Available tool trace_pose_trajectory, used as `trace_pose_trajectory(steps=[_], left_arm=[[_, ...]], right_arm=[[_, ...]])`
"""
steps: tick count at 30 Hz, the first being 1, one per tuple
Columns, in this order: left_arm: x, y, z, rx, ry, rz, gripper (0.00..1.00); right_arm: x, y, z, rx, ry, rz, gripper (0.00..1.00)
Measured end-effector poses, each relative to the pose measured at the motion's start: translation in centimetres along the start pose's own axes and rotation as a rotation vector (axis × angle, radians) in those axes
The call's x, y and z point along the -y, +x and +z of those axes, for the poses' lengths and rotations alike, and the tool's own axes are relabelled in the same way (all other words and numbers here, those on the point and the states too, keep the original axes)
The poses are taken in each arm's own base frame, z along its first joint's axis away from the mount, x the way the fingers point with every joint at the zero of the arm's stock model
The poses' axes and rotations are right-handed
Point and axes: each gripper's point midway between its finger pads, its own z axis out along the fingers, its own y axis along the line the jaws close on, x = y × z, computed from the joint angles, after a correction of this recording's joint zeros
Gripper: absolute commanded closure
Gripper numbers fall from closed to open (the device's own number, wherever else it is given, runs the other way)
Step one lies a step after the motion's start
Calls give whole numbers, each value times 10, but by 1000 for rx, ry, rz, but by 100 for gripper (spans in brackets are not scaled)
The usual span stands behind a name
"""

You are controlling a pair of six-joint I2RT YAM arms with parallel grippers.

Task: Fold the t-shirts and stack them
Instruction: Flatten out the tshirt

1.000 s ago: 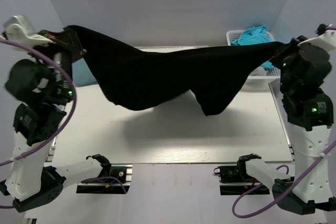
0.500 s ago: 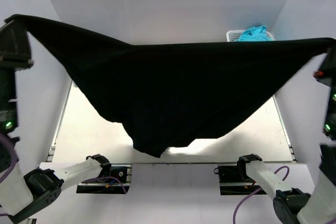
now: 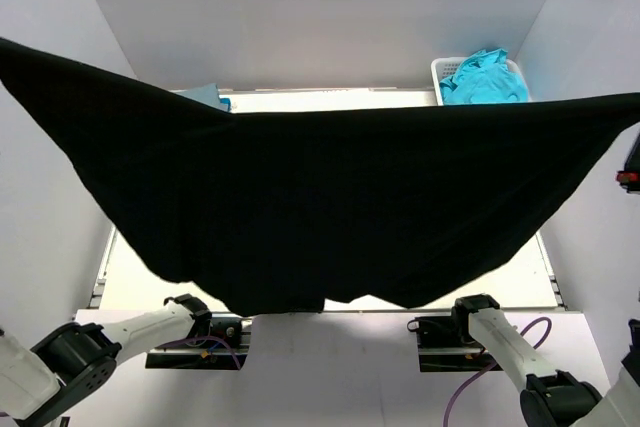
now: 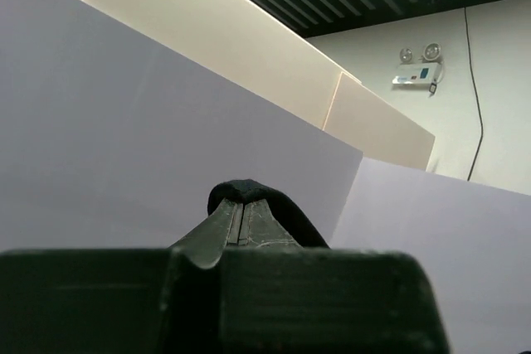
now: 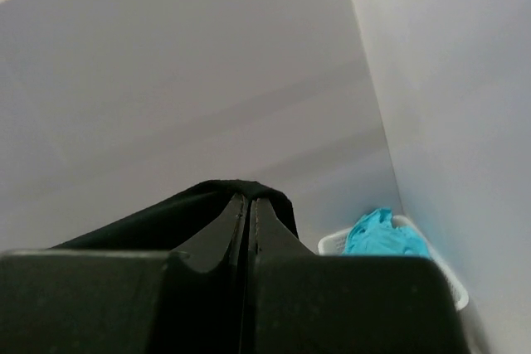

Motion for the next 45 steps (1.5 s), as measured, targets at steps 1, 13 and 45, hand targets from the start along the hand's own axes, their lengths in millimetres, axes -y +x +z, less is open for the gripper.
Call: trace_pose_trajectory(steps=[1, 13, 45], left_arm=[[0, 2, 2, -1, 0, 1, 100], [-114, 253, 72, -272, -496, 499, 100], [-399, 666, -14, -1042, -646, 518, 1]], right_arm=[[0, 4, 1, -9, -2, 1, 100], [15, 278, 71, -598, 82, -39, 100], [59, 611, 131, -1200, 171, -201, 10]])
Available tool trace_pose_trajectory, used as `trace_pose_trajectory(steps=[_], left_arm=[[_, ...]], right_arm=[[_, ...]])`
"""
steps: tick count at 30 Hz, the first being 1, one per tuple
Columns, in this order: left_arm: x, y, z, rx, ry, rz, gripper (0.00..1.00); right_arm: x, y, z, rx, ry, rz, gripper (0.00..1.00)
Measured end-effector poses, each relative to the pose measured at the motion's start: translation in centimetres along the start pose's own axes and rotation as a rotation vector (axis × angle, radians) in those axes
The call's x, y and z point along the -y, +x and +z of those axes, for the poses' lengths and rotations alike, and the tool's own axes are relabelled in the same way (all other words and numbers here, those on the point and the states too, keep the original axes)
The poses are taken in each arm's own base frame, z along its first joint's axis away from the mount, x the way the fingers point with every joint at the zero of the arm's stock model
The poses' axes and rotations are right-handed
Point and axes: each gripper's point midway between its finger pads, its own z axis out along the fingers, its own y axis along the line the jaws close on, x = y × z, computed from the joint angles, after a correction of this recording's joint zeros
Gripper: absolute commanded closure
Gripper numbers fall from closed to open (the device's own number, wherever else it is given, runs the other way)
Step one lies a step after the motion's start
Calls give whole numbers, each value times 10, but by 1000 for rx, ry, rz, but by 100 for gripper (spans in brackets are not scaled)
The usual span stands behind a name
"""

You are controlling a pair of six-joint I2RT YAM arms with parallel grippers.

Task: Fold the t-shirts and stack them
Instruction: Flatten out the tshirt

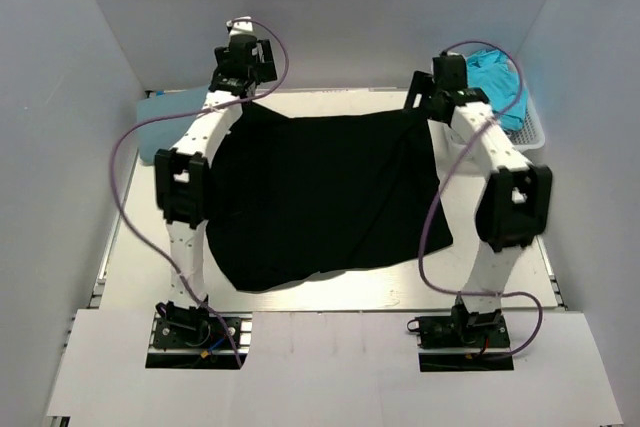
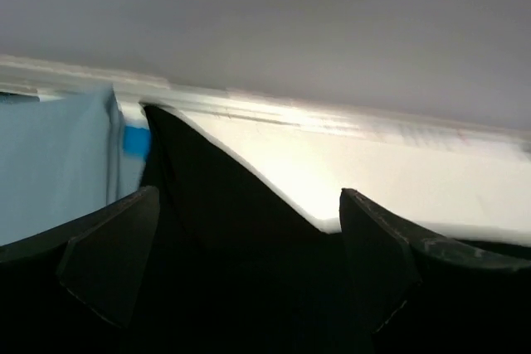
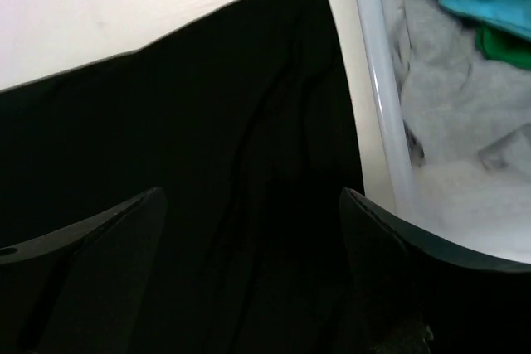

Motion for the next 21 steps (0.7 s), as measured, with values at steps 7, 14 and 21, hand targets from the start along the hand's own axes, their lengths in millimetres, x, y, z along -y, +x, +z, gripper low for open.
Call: trace_pose_trajectory(steps=[7, 14, 21], left_arm=[[-11, 7, -196, -71, 232, -154, 1], [-38, 87, -272, -169, 292, -286, 1], [-45, 200, -235, -501, 159, -256, 1]], right_arm=[[27, 70, -114, -4, -57, 71, 10], [95, 193, -120, -238, 178, 143, 36], [125, 261, -115, -446, 305, 186, 33]])
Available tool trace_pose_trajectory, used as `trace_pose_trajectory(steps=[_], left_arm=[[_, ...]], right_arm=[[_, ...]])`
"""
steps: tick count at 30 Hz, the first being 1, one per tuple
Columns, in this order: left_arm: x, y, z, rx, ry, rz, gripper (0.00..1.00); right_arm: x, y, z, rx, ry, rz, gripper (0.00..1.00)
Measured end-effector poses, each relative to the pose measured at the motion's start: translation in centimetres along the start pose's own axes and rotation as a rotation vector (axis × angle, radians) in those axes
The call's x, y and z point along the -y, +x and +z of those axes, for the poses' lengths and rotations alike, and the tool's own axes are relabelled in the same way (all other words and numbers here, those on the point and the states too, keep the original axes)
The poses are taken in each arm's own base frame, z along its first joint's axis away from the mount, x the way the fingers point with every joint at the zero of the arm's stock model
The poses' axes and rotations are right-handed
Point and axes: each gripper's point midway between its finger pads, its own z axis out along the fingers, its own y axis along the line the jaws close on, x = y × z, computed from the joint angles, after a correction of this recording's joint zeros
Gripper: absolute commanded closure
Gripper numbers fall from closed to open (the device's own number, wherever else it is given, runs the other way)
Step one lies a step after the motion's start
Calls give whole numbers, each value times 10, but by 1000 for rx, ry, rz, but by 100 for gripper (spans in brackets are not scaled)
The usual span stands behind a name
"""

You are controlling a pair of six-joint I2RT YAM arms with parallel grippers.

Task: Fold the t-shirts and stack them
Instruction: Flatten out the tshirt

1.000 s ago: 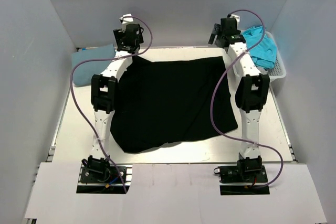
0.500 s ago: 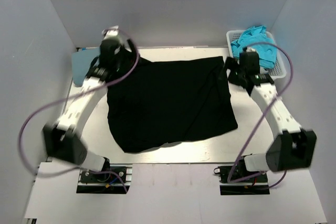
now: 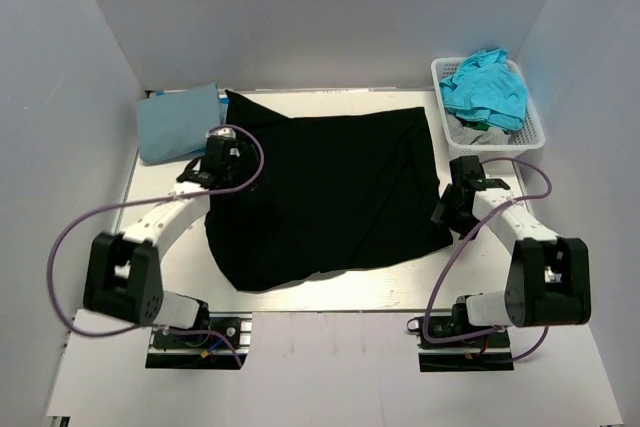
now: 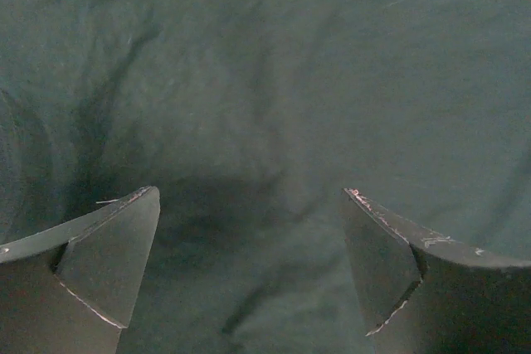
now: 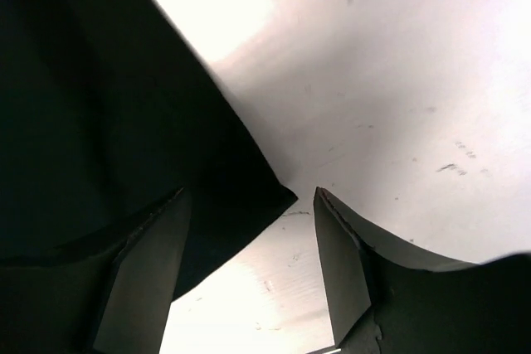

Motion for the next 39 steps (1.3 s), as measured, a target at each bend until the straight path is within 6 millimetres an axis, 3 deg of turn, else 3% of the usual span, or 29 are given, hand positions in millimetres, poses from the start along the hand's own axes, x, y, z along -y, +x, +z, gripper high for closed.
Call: trace_pose_trajectory(steps=[6, 8, 10, 16, 19, 23, 25, 31, 33, 35, 36, 39], left_arm=[[-24, 32, 42, -133, -109, -30, 1], [-31, 38, 51, -152, -136, -37, 1], [-36, 43, 57, -164, -158, -41, 1], [-45, 39, 67, -140, -221, -46, 1], [-51, 35, 69, -125, -250, -43, 1], [-54, 32, 72, -112, -276, -40, 1], [-56, 30, 73, -109, -288, -38, 1], [-58, 26, 77, -112, -318, -30, 1], [-58, 26, 76, -119, -320, -28, 1], [-58, 27, 74, -130, -321, -24, 1], [-59, 28, 73, -136, -321, -21, 1], [-59, 27, 65, -154, -324, -16, 1]], right_arm=[[9, 28, 21, -109, 38, 16, 43], [6, 26, 23, -116, 23, 32, 77], [1, 23, 24, -109, -3, 52, 100], [4, 21, 16, -103, -9, 73, 100], [7, 11, -10, -50, -25, 82, 100], [10, -18, -52, 80, -64, 118, 100], [17, -24, -61, 109, -46, 133, 100], [45, -7, -40, 16, 73, 173, 100], [51, 6, -26, -42, 108, 175, 88], [57, 21, -17, -106, 139, 169, 84], [58, 25, -14, -123, 147, 168, 74], [55, 24, -17, -129, 127, 168, 58]])
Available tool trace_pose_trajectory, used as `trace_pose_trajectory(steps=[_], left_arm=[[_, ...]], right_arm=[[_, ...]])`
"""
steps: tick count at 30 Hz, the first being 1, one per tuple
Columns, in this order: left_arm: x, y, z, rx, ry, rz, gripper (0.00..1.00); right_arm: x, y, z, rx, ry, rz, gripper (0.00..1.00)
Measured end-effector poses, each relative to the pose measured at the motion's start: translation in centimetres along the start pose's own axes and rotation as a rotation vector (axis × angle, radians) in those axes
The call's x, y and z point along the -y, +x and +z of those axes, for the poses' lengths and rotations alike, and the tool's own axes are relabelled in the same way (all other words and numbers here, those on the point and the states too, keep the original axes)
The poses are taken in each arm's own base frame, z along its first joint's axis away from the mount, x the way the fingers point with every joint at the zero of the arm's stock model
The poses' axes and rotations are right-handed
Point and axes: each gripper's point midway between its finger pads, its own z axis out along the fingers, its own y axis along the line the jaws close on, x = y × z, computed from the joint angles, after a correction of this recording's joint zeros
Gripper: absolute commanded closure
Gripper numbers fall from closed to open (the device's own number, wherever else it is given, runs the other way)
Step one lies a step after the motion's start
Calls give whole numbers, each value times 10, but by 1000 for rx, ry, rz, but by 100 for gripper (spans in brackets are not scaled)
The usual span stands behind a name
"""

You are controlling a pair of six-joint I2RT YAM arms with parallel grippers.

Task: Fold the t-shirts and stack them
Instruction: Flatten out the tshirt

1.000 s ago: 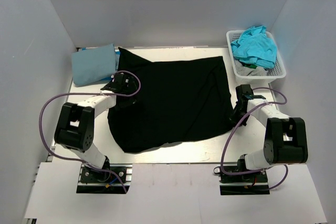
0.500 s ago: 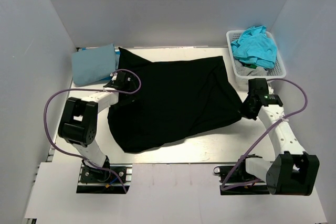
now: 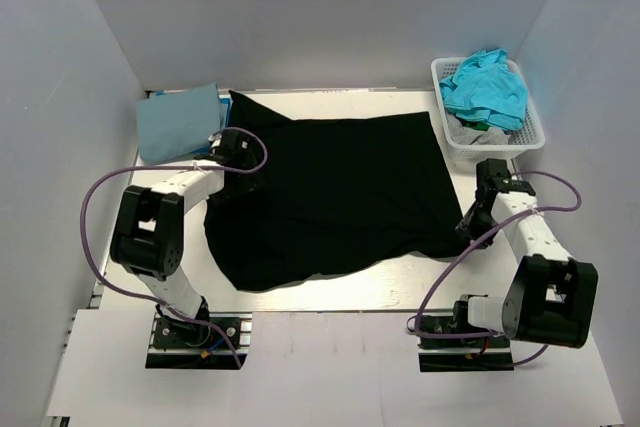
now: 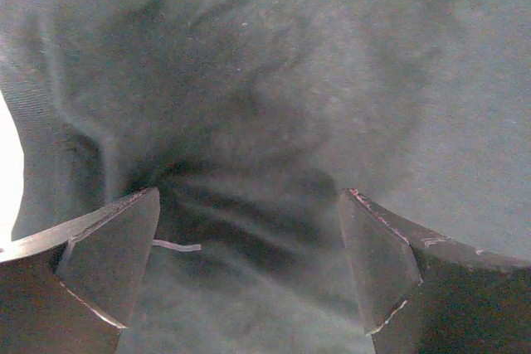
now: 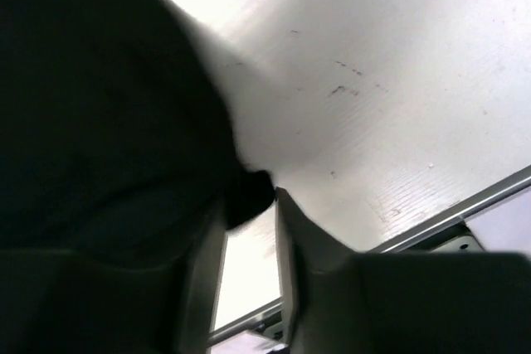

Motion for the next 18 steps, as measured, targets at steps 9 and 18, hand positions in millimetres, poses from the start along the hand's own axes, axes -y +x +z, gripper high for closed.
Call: trace_pose_trajectory(steps=[9, 18], left_arm=[[21, -51, -80, 124, 131, -27, 1], [-5, 21, -148, 83, 304, -67, 1]], right_arm=[[-36, -44, -93, 244, -307, -90, 13], [-121, 33, -142, 207, -791, -602, 10]])
